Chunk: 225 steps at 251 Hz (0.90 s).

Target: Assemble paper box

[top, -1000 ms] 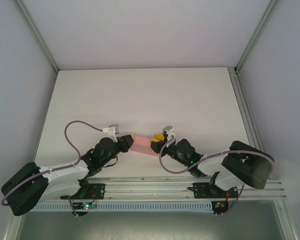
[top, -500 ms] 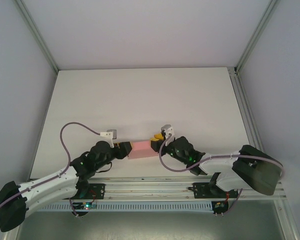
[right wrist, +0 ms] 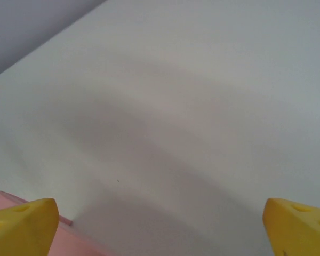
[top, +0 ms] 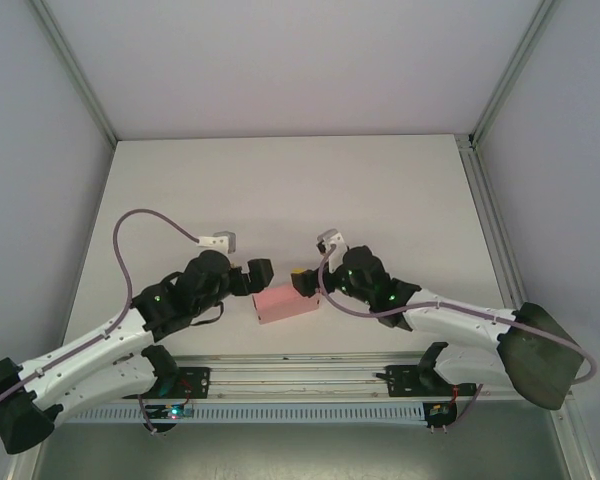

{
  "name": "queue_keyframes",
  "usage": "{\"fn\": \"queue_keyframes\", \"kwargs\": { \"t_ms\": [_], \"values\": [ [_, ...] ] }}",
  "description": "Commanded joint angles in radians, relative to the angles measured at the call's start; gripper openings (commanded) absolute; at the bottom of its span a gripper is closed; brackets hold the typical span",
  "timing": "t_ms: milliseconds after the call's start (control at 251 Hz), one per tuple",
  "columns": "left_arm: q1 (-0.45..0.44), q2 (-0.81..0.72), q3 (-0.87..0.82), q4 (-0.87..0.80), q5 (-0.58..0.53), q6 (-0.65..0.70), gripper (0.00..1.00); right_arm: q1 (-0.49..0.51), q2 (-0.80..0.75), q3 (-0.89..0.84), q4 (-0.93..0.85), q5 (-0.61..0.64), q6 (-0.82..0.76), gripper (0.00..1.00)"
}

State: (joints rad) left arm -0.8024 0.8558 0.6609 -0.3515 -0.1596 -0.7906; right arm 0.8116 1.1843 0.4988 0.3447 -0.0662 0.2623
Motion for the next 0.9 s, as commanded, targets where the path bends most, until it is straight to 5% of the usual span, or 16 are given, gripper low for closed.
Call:
{"fn": "queue_keyframes", "kwargs": {
  "t_ms": [0, 100, 227, 475, 686, 786, 894],
  "values": [
    [0.035, 0.089, 0.117, -0.234, -0.132, -0.011, 1.0, -0.049, -0.014, 0.058, -0.066, -0.331, -0.251, 0.98],
    [0.122, 0.199, 0.221, -0.329, -0.127, 0.002, 1.0, -0.048, 0.009, 0.114, -0.246, -0.553, -0.632, 0.98],
    [0.253, 0.285, 0.272, -0.367, -0.092, 0.004, 1.0, -0.045, 0.106, 0.249, -0.458, -0.634, -0.954, 0.98],
    [0.379, 0.258, 0.208, -0.32, -0.102, 0.037, 1.0, -0.015, 0.29, 0.485, -0.821, -0.475, -1.195, 0.96],
    [0.441, 0.184, 0.124, -0.314, -0.127, 0.019, 1.0, 0.054, 0.375, 0.564, -0.956, -0.361, -1.215, 0.91],
    [0.455, 0.174, 0.109, -0.32, -0.131, 0.011, 1.0, 0.067, 0.405, 0.577, -0.932, -0.281, -1.176, 0.83],
    [0.461, 0.176, 0.112, -0.33, -0.124, 0.016, 1.0, 0.078, 0.434, 0.605, -0.924, -0.187, -1.14, 0.56]
  ]
}}
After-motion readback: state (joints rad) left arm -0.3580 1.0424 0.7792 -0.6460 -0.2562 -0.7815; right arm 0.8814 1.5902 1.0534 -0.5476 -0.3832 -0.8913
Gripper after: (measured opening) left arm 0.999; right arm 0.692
